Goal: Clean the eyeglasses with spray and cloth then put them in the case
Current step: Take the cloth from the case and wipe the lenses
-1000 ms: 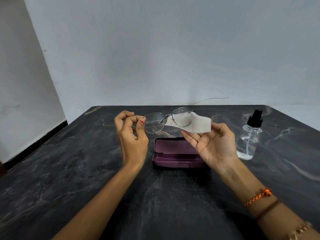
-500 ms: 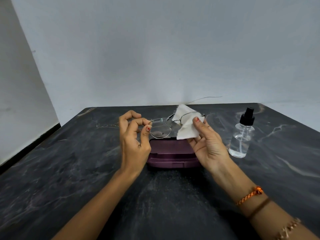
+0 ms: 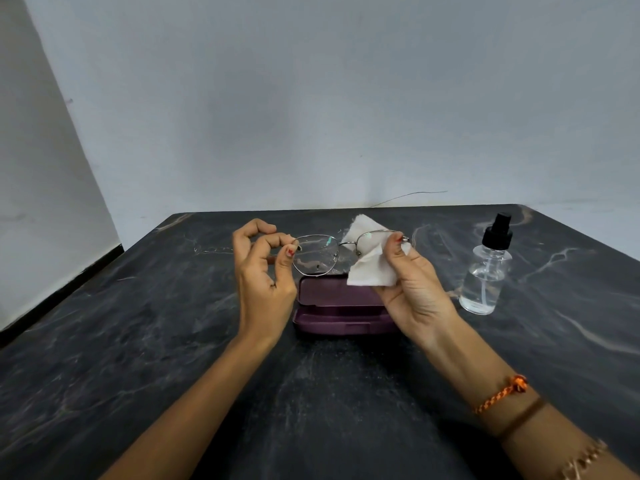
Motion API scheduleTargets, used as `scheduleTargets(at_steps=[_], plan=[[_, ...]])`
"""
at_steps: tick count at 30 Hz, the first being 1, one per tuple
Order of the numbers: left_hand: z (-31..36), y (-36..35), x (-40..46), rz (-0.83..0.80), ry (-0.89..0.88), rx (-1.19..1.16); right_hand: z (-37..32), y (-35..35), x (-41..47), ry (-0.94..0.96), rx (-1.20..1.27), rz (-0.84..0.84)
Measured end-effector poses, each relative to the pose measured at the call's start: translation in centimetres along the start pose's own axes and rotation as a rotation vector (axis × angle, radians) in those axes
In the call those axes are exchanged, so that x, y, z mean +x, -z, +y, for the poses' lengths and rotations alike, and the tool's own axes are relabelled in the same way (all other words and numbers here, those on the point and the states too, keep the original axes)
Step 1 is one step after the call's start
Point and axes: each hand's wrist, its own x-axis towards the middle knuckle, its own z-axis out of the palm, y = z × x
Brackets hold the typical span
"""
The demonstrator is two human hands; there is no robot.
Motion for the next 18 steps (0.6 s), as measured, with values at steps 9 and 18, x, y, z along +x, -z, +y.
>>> scheduleTargets(at_steps=[9,18], plan=[[0.66,-0.36,-0.68,-0.112,-0.067,0.003,-0.20,0.61,0.11,0.074,-0.163,0.311],[0.62,-0.08,-0.41,-0.095,-0.026,0.015,0.03,0.65,0.30,0.064,-0.128,0.174]])
